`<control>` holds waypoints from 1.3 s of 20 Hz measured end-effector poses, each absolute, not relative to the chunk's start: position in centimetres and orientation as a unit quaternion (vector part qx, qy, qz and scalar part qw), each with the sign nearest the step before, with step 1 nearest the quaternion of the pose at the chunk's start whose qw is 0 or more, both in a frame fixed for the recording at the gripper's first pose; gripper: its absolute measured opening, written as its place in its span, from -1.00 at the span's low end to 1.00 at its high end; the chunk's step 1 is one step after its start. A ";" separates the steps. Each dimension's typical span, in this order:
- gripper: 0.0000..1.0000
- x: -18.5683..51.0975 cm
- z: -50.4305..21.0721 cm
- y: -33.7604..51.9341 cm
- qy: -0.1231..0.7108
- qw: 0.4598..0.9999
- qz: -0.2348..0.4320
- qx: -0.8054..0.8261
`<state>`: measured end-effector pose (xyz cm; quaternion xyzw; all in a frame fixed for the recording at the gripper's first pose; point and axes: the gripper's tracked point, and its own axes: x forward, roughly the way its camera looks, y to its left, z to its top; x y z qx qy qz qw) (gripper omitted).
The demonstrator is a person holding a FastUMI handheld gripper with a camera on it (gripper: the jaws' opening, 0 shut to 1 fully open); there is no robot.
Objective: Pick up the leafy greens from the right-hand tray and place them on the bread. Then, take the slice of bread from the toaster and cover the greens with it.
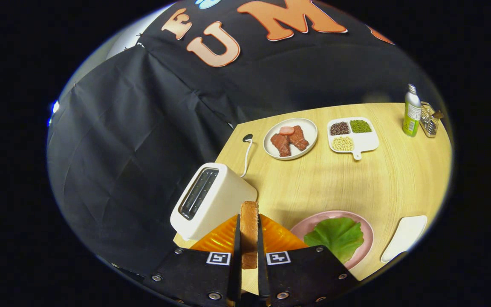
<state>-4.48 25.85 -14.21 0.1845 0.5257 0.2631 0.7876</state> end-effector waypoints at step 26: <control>-0.65 -8.0 -25.2 15.1 0.549 0.800 0.195 0.146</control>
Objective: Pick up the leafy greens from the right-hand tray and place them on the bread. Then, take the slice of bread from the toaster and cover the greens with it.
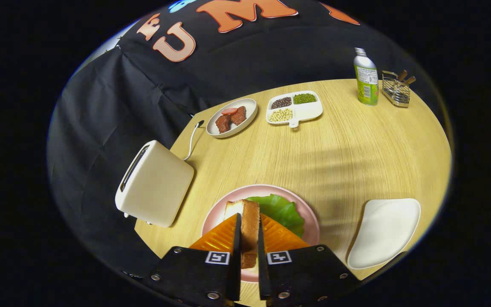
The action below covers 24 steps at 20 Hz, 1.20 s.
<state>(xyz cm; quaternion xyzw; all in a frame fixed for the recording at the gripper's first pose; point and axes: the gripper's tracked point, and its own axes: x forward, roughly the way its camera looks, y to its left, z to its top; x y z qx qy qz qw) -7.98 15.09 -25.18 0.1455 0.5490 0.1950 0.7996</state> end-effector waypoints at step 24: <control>0.10 -0.1 -11.8 7.7 0.195 0.976 0.097 0.002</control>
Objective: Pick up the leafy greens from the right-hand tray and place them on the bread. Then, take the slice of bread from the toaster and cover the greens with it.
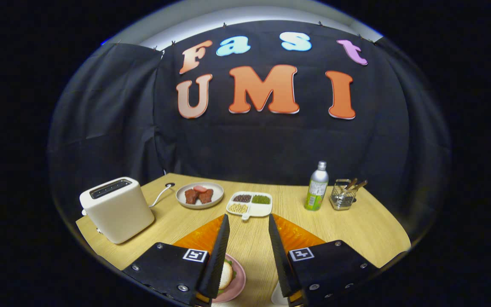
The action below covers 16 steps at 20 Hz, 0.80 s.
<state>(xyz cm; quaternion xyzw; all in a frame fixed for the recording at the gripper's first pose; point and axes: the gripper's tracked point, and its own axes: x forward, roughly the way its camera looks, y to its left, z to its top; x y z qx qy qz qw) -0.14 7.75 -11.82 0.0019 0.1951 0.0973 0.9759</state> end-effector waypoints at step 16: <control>0.56 -0.8 -4.0 4.7 0.053 0.998 0.022 -0.025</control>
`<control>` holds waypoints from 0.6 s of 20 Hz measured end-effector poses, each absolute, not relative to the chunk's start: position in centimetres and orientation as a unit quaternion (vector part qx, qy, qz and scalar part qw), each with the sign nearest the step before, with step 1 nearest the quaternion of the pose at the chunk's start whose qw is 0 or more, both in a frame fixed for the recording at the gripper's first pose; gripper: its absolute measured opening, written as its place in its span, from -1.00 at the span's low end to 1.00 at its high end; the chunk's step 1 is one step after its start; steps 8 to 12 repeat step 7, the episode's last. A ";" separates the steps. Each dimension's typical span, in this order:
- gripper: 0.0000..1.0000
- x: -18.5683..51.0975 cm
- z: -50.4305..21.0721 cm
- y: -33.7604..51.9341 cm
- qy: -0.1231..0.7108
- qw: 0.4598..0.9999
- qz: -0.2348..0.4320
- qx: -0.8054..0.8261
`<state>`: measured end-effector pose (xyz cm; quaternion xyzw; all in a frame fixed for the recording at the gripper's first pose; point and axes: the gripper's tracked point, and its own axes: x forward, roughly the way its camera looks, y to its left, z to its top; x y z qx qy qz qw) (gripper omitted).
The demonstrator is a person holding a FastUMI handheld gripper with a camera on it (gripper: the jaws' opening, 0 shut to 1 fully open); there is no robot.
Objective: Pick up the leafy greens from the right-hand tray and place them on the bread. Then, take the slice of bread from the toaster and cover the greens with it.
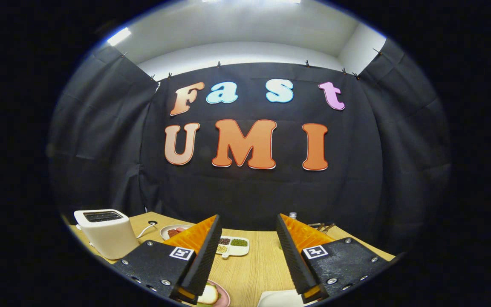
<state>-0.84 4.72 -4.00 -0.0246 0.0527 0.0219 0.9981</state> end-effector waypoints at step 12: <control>0.89 -1.7 -3.1 5.0 0.017 0.998 0.032 -0.044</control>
